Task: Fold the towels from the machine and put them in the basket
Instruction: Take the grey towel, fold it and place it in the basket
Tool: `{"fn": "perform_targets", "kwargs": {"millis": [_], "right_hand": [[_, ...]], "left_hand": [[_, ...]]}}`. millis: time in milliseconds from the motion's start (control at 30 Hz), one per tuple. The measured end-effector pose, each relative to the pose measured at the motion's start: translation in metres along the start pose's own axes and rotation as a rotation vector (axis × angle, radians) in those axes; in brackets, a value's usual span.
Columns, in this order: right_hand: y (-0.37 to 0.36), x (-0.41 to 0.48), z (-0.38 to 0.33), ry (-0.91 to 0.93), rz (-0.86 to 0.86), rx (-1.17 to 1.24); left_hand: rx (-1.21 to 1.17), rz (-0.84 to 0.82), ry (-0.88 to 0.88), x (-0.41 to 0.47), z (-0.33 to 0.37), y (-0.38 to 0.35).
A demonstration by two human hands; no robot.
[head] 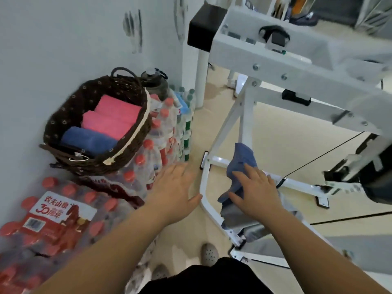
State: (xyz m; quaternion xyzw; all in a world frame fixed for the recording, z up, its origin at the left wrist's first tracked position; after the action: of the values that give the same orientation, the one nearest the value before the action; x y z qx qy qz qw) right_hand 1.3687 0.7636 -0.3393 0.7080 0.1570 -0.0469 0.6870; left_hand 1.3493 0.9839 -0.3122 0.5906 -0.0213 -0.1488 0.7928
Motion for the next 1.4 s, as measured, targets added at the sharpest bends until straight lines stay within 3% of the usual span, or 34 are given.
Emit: {"fn": "perform_targets", "kwargs": {"millis": [200, 400, 633, 933, 1167, 1300, 1400], "right_hand": [[-0.027, -0.017, 0.083, -0.098, 0.049, 0.003], [-0.052, -0.045, 0.126, -0.048, 0.048, 0.096], [-0.077, -0.081, 0.139, 0.021, 0.043, 0.21], [-0.059, -0.086, 0.148, 0.071, 0.412, 0.258], [-0.035, -0.086, 0.144, 0.089, 0.379, 0.286], [-0.003, -0.091, 0.142, -0.016, 0.349, 0.325], [0.027, -0.096, 0.133, -0.091, 0.302, 0.274]], "left_hand": [[-0.084, -0.208, -0.066, 0.043, 0.065, -0.058], [-0.269, -0.329, -0.101, 0.075, 0.125, -0.108], [-0.256, -0.314, -0.061, 0.075, 0.143, -0.131], [-0.268, -0.289, -0.008, 0.072, 0.147, -0.136], [-0.236, -0.312, 0.03, 0.077, 0.145, -0.131], [-0.218, -0.152, -0.011, 0.061, 0.16, -0.099], [-0.376, -0.086, -0.115, 0.039, 0.188, -0.074]]}}
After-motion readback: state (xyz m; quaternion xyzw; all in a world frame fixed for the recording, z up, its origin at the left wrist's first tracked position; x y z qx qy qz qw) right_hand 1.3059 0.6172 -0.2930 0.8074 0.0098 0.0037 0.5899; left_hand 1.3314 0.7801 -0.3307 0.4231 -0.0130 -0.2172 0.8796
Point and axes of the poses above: each hand's wrist, its own x-axis towards the middle knuckle, its own y-axis out of the back of the hand, z = x × y, the point moved 6 cm from there along x, towards the middle knuckle, and after that the axes turned 1 degree about y, right-handed, at the moved point
